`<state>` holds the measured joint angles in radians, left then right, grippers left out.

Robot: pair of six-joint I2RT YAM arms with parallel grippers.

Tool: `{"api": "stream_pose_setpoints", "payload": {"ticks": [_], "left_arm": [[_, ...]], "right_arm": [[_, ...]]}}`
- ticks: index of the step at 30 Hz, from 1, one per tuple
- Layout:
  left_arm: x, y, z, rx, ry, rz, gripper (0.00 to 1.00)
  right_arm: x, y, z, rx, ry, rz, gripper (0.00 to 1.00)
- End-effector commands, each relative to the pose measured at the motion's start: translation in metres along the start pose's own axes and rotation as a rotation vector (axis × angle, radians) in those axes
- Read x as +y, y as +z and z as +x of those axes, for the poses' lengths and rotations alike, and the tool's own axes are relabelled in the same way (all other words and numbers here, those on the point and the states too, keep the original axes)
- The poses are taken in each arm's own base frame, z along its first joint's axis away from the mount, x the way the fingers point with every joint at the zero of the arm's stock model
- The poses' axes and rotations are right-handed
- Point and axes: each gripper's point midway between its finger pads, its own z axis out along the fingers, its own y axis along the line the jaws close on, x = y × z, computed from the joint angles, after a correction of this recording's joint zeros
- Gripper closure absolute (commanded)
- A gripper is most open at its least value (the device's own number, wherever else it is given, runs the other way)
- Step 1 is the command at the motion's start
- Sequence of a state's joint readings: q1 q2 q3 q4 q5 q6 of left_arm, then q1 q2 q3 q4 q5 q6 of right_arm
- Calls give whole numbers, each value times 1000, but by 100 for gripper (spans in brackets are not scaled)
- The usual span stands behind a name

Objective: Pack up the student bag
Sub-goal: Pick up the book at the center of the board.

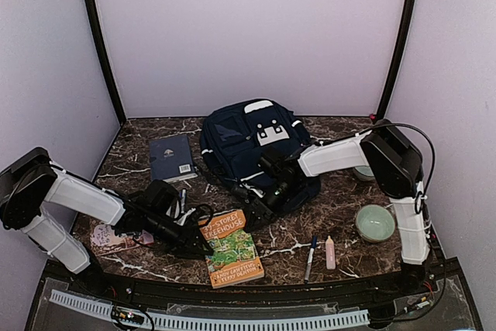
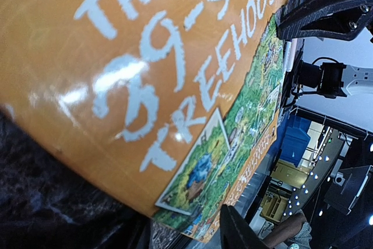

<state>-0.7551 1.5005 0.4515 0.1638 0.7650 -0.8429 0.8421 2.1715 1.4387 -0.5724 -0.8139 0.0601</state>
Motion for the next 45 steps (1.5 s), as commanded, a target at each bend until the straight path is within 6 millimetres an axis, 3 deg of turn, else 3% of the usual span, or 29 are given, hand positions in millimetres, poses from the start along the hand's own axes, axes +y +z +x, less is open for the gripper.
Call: {"api": "stream_pose_setpoints", "payload": {"ticks": [1, 7, 17, 22, 28, 32, 38, 45], "left_arm": [[10, -1, 0, -36, -15, -47, 58], [29, -12, 3, -97, -114, -143, 33], [34, -5, 4, -118, -208, -104, 30], [26, 4, -4, -122, -214, -45, 30], [1, 9, -23, -184, -177, 75, 29], [-20, 1, -41, -267, -89, 83, 30], [-28, -20, -59, -392, -36, 22, 34], [-47, -44, -81, -550, 48, 36, 26]], "right_arm": [[-60, 34, 45, 100, 208, 86, 78], [-83, 52, 70, 163, 282, 115, 89], [-106, 61, 97, 230, 329, 175, 96], [-112, 61, 99, 233, 351, 168, 98], [-111, 60, 99, 228, 340, 161, 97], [-106, 57, 95, 214, 323, 151, 97], [-103, 59, 91, 209, 320, 128, 96], [-97, 59, 86, 206, 319, 89, 95]]}}
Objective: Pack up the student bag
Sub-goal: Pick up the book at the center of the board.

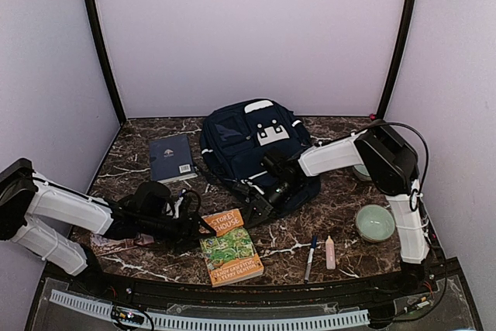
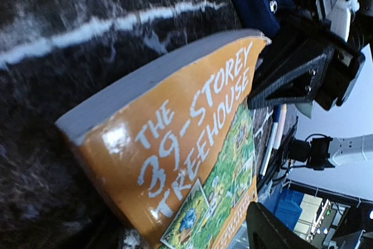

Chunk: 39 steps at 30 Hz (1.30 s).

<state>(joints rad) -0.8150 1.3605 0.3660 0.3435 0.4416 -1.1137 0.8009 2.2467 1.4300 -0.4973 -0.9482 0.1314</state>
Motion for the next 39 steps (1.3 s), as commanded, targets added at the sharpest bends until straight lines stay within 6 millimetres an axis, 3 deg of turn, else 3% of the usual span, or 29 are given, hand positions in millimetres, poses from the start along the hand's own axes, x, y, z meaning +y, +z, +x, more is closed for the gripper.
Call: {"api": "stream_pose_setpoints", "payload": {"ticks": [1, 10, 19, 26, 30, 34, 39], "left_arm": [[-46, -12, -49, -219, 135, 96, 26], [-55, 0, -46, -168, 149, 145, 39], [-56, -12, -49, -202, 147, 127, 54], [-60, -24, -52, -238, 167, 126, 69], [-68, -29, -54, -231, 188, 123, 78], [-78, -35, -58, -206, 244, 66, 87], [-117, -49, -70, -177, 401, 23, 98]], "right_arm": [[-98, 40, 79, 199, 225, 217, 95], [-90, 36, 72, 181, 195, 206, 94], [-85, 34, 68, 171, 179, 206, 93], [-64, 21, 51, 118, 104, 201, 90], [-30, -1, 32, 65, 1, 189, 82], [11, -42, 16, -12, -132, 178, 70], [40, -103, 3, -110, -306, 247, 64]]}}
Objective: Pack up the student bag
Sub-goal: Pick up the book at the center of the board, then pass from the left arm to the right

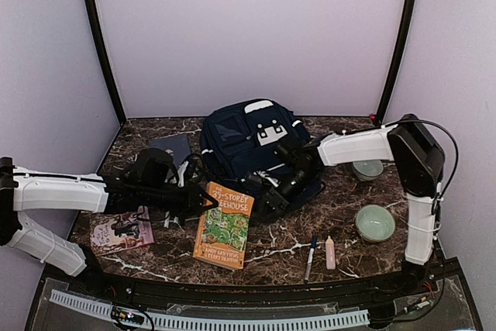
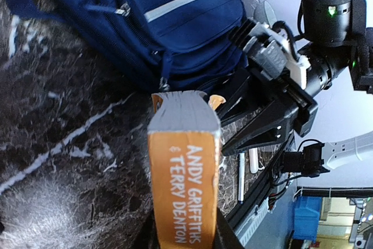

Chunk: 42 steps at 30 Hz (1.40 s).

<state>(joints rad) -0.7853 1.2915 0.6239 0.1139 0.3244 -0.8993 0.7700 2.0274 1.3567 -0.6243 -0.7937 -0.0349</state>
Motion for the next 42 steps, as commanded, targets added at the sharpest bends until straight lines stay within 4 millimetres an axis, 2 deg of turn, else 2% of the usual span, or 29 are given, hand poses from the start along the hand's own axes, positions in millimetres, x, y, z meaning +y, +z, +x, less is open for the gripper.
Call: {"api": "stream_pose_setpoints", "payload": {"ticks": [1, 4, 5, 9, 11, 14, 15, 17, 19, 22, 25, 28, 31, 36, 42], "left_arm": [[-51, -22, -32, 0, 200, 30, 99], [-77, -23, -49, 51, 306, 35, 100], [-93, -26, -61, 48, 338, 47, 100], [-120, -17, -82, 74, 401, 65, 100], [-131, -8, -91, 60, 396, 102, 100], [-148, 3, -106, 31, 353, 162, 100], [-156, 5, -111, 18, 343, 186, 100], [-170, 7, -124, -30, 327, 238, 100], [-173, 11, -132, -75, 303, 258, 100], [-174, 18, -134, -100, 316, 307, 100], [-180, 19, -128, -97, 391, 365, 100], [-183, 13, -123, -88, 414, 384, 100], [-193, 6, -114, -55, 436, 450, 100], [-198, 10, -99, 65, 511, 492, 100], [-208, 9, -86, 161, 577, 563, 100]], "right_arm": [[12, -67, -15, -100, -168, 102, 63], [21, -108, -25, -159, -238, 148, 61], [26, -122, -28, -171, -262, 160, 60], [39, -177, -43, -264, -334, 213, 54], [37, -201, -52, -349, -333, 225, 50], [22, -236, -57, -495, -256, 185, 45], [19, -245, -55, -527, -231, 162, 43], [16, -257, -50, -575, -210, 121, 33], [16, -266, -45, -596, -230, 133, 29], [18, -268, -45, -601, -283, 145, 20], [26, -278, -50, -647, -354, 187, 2], [24, -284, -60, -702, -338, 188, 0], [32, -282, -67, -726, -344, 131, 0], [38, -258, -73, -648, -382, 73, 0], [55, -220, -61, -553, -451, -35, 0]]}}
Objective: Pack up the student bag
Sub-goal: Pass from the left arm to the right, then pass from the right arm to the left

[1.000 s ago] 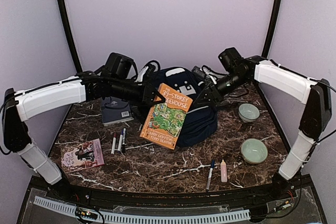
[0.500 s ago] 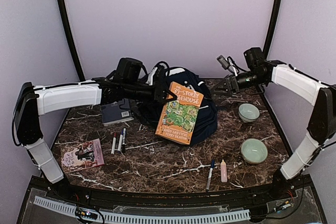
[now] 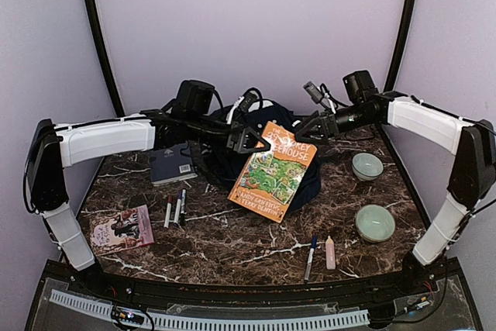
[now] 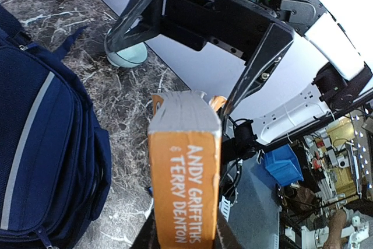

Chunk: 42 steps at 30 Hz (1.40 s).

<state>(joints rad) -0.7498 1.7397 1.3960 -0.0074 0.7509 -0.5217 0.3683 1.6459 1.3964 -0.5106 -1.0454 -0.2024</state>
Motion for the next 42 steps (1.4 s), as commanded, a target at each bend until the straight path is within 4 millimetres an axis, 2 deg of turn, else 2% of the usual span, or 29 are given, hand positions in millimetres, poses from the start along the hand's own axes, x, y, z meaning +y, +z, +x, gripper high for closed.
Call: {"api": "stream_pose_setpoints", "payload": {"ticks": [1, 5, 10, 15, 23, 24, 27, 29, 36, 42], "left_arm": [[-40, -8, -8, 48, 124, 145, 100], [-46, -11, -6, 80, 155, 155, 100], [-52, -17, -8, 90, 200, 139, 100], [-47, -20, -7, 99, 199, 106, 100], [-34, -20, -6, 96, 188, 59, 98], [-31, -19, -4, 98, 183, 53, 93], [-19, -13, 5, 115, 154, 43, 57], [-14, -9, 12, 122, 140, 58, 47], [-9, 0, 26, 147, 118, 102, 45], [-7, 8, 32, 167, 107, 116, 56]], "right_arm": [[26, 13, 11, 33, -45, -119, 1], [30, 19, 25, 62, -11, -158, 9], [42, 20, 45, 136, 50, -290, 27], [54, 17, 59, 169, 109, -423, 55], [47, 21, 51, 155, 122, -391, 100], [45, 21, 49, 156, 117, -378, 100], [40, 22, 40, 154, 91, -331, 100], [38, 20, 34, 160, 61, -298, 100], [28, 16, 20, 200, -21, -195, 100], [29, 14, 6, 199, -29, -191, 100]]}}
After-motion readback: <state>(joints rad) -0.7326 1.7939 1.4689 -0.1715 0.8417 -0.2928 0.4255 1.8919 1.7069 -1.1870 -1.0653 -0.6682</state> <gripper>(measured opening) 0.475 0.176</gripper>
